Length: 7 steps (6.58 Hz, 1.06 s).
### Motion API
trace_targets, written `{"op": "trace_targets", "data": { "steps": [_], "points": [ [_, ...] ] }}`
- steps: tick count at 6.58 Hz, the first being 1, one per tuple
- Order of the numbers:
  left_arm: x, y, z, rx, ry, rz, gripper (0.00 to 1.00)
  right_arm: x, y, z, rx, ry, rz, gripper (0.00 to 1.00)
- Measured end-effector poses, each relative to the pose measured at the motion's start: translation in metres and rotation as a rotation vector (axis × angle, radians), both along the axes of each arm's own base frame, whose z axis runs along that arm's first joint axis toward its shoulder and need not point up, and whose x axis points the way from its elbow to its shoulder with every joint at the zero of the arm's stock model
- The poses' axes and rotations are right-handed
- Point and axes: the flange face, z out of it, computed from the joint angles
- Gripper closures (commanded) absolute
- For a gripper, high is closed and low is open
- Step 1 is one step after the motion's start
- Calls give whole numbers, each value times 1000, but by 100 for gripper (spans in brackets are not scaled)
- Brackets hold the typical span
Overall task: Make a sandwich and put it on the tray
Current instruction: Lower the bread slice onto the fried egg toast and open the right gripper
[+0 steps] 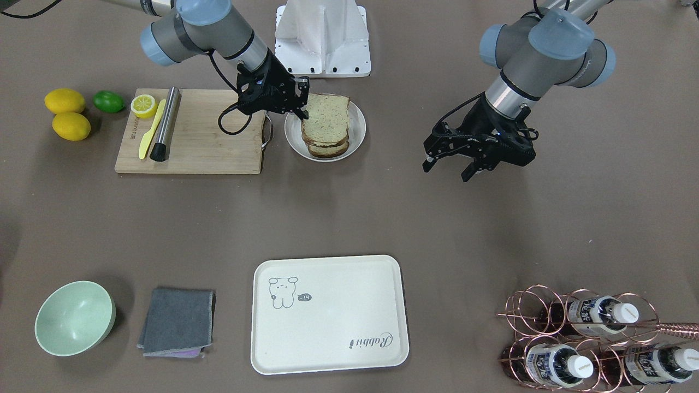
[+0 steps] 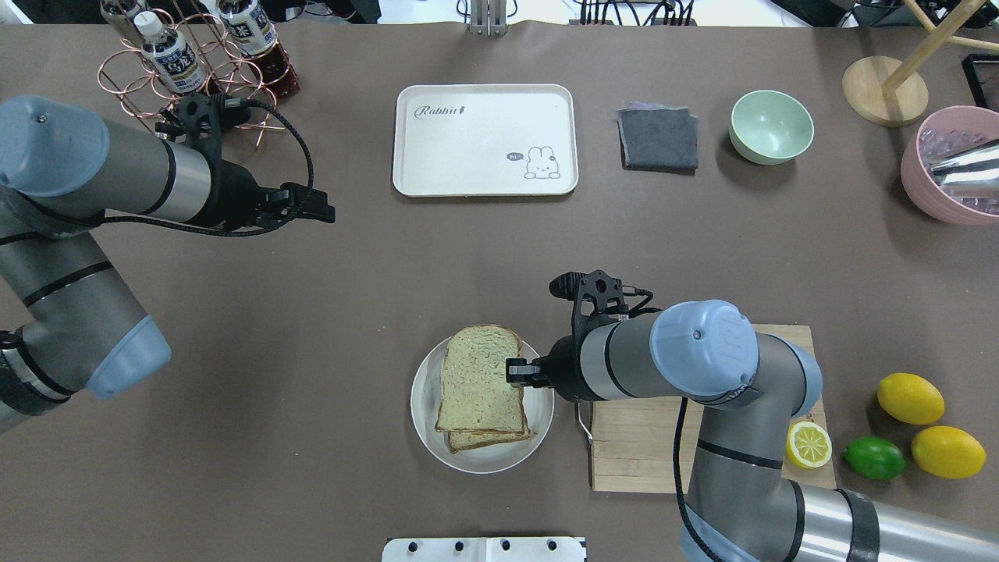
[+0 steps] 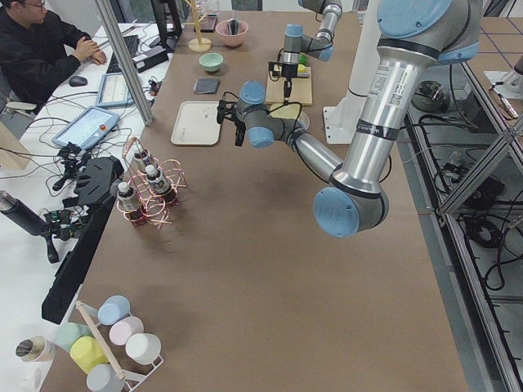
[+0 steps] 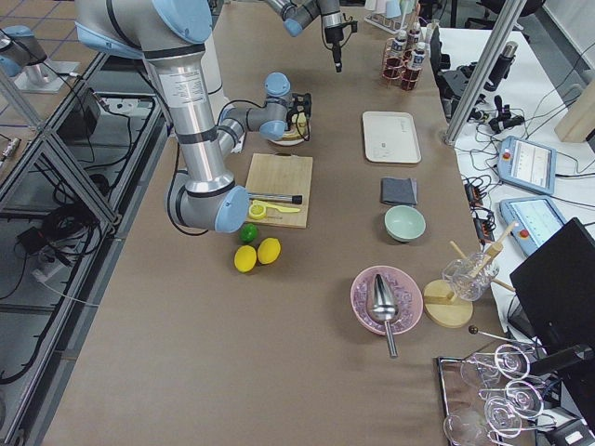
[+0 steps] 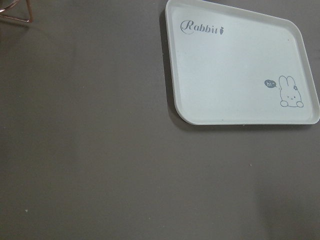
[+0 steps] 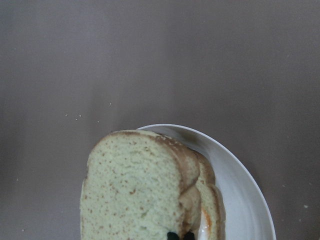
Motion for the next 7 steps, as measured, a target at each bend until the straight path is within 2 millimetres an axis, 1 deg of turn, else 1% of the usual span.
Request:
{"op": "trace_targets", "data": {
  "steps": [1,2,3,4,5,6,7],
  "points": [
    [0,0,0,0,0,0,2,-7,1,8,-1,16,2,100],
    [0,0,0,0,0,-1,2,-10,4,11,-1,23,4,100],
    [0,-1,0,-1,-1,-1,2,-13,8,11,2,23,5,29],
    [0,-1,1,-1,-3,-1,2,-15,11,10,5,22,6,1],
    [0,-1,1,-1,-3,-1,2,-13,11,7,6,18,10,1],
    [0,0,-1,0,0,0,2,-6,5,5,5,12,24,1],
    [1,0,-3,1,3,1,2,7,-7,4,2,7,48,1]
  ]
}}
